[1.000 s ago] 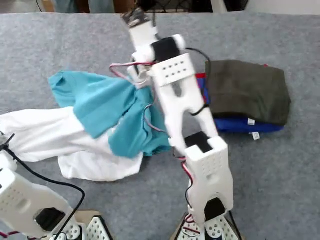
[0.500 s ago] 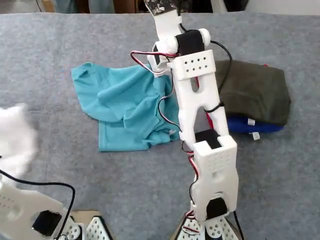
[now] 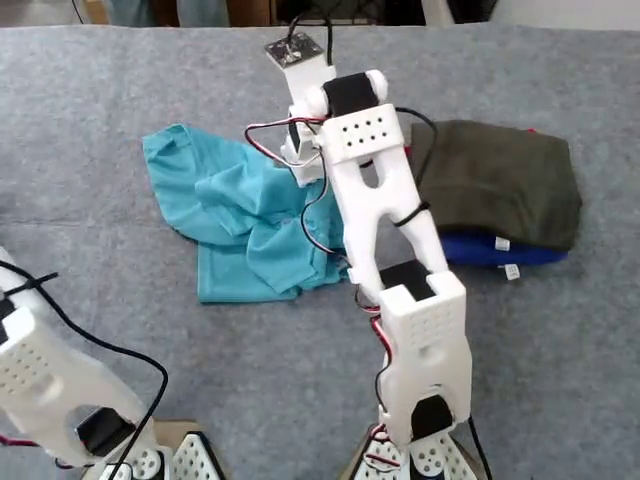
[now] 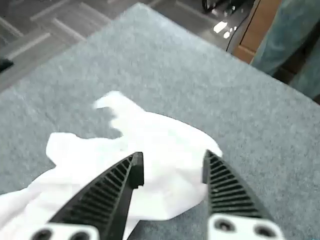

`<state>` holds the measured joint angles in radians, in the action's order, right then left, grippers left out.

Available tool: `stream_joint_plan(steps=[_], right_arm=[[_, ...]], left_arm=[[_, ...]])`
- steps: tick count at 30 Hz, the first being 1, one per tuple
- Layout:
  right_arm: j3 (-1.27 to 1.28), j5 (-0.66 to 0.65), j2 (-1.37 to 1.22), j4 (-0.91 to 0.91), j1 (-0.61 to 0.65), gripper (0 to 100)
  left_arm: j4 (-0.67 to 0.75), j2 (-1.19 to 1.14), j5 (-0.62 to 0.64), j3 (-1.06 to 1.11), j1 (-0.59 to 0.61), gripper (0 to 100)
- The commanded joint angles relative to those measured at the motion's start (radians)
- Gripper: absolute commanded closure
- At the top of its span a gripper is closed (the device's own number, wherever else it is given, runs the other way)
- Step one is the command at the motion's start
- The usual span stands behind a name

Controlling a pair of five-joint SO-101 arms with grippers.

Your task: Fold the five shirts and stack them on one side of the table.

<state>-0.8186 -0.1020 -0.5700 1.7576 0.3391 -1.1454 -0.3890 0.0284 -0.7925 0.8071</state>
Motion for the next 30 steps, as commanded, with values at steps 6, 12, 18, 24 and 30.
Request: stream_joint_plan(steps=[6,12,18,24,30], right_arm=[[-0.012,-0.011,0.007,-0.026,-0.06,97.5],[-0.07,-0.002,0.005,-0.278,-0.025,91.0],[-0.097,0.0,-0.024,-0.575,0.014,90.6],[-0.108,0.1,-0.048,-0.706,-0.044,81.2],[-0.205,0.018,0.03,-0.204,-0.055,77.6]], left_arm=[[-0.103,0.006,0.041,-0.01,-0.002,74],[-0.485,0.061,0.04,-0.093,-0.097,74],[-0.608,0.055,0.04,-0.054,-0.206,74],[-0.608,0.064,0.04,0.163,-0.266,74],[-0.603,0.16,-0.006,0.357,-0.401,74]])
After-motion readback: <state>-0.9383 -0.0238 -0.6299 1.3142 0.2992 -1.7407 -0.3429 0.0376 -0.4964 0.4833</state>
